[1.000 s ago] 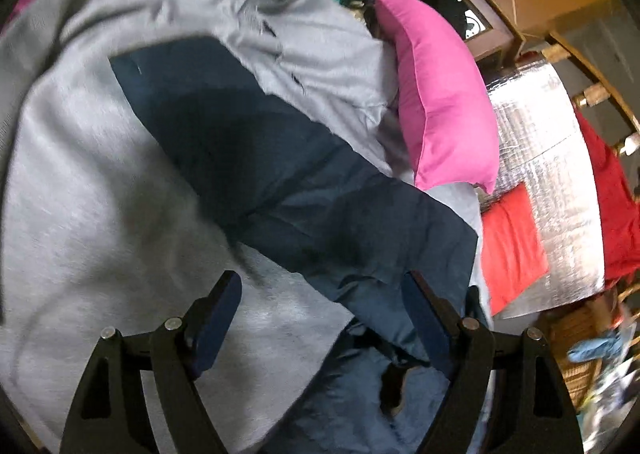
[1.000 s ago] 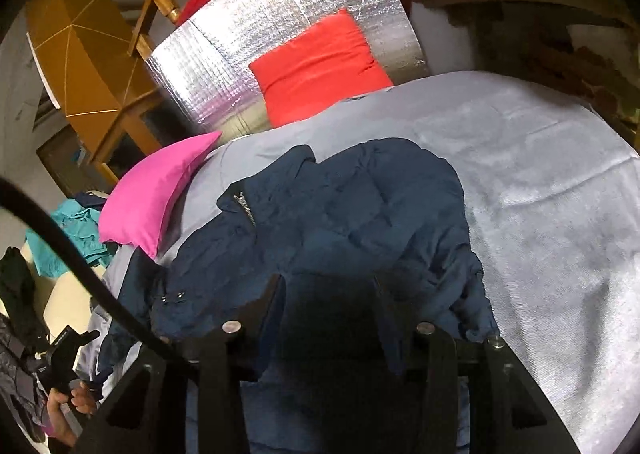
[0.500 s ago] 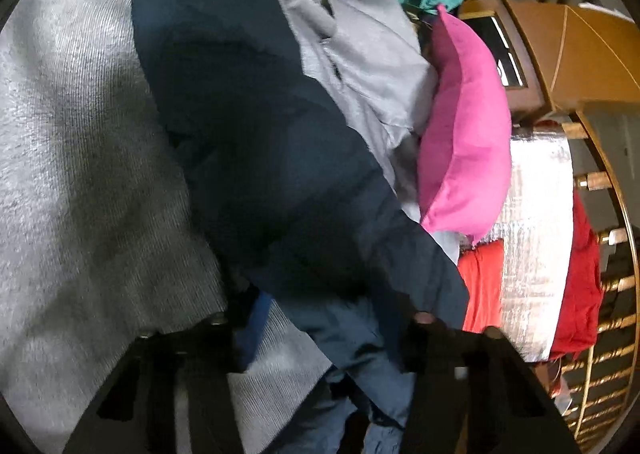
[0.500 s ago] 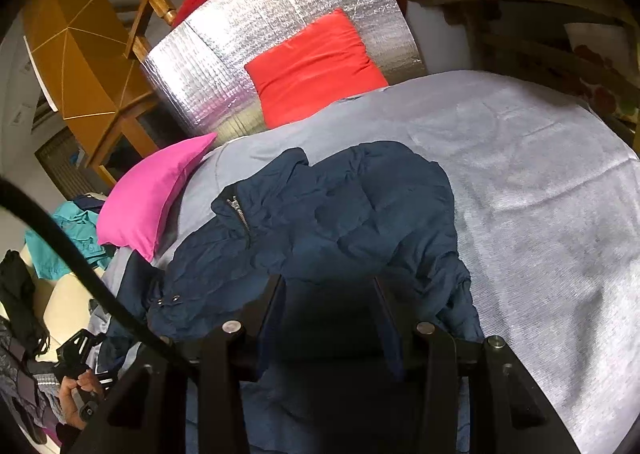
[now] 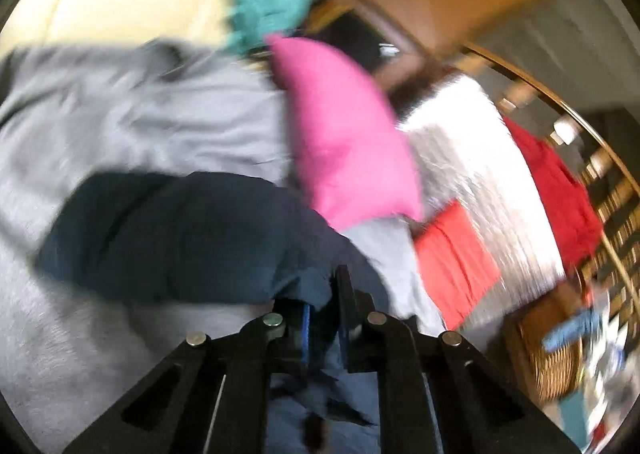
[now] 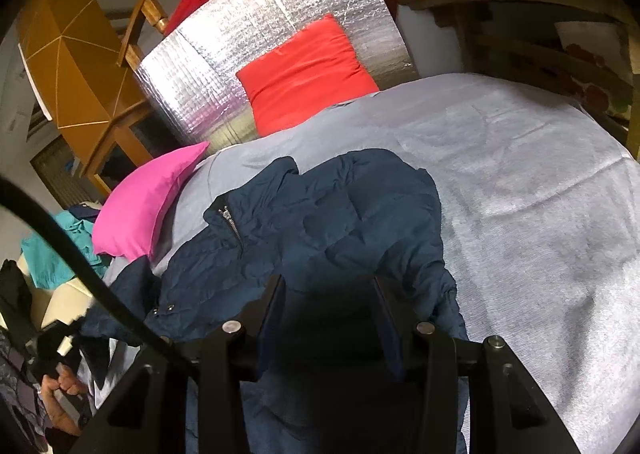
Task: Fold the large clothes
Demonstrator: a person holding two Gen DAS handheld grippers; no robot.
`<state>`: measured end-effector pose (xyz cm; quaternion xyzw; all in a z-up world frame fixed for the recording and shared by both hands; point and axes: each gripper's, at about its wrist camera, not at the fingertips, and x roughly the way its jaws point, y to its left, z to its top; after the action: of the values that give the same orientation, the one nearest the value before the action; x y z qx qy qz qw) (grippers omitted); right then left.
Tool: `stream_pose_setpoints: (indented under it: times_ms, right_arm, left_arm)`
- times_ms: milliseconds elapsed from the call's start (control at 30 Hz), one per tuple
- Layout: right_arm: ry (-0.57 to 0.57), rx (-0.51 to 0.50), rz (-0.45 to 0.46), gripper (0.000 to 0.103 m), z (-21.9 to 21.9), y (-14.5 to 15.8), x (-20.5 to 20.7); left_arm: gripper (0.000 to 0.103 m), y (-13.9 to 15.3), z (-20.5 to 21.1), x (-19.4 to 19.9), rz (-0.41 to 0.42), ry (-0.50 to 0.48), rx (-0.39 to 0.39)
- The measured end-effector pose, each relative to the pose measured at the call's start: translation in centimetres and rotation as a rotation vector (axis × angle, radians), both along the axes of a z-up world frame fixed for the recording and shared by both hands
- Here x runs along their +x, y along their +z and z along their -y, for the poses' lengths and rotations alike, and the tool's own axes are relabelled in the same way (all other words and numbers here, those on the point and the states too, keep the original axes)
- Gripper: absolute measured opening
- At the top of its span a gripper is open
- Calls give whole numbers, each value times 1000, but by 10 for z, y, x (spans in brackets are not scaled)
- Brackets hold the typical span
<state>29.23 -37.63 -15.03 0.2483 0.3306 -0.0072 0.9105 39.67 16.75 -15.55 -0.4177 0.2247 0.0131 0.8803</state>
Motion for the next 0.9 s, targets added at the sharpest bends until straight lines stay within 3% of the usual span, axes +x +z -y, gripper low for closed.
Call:
stream_pose_setpoints:
  times_ms: [200, 433, 567, 667, 800, 900]
  right_arm:
    - [-21, 14, 2, 48, 8, 2, -3]
    - [-42, 26, 3, 48, 18, 3, -7]
    - [-50, 41, 1, 48, 22, 4, -7]
    - [-53, 47, -7, 48, 24, 2, -6]
    - [-59, 69, -26, 48, 28, 0, -4]
    - [-68, 120, -49, 48, 34, -6, -2]
  left_arm:
    - [8, 39, 77, 0, 144, -211, 146]
    - [8, 34, 169, -6, 122, -420, 263]
    - [8, 13, 212, -8, 53, -484, 347]
    - [8, -12, 224, 1, -52, -510, 375]
    - [13, -43, 229, 13, -208, -576, 331]
    - [19, -49, 229, 8, -270, -622, 282]
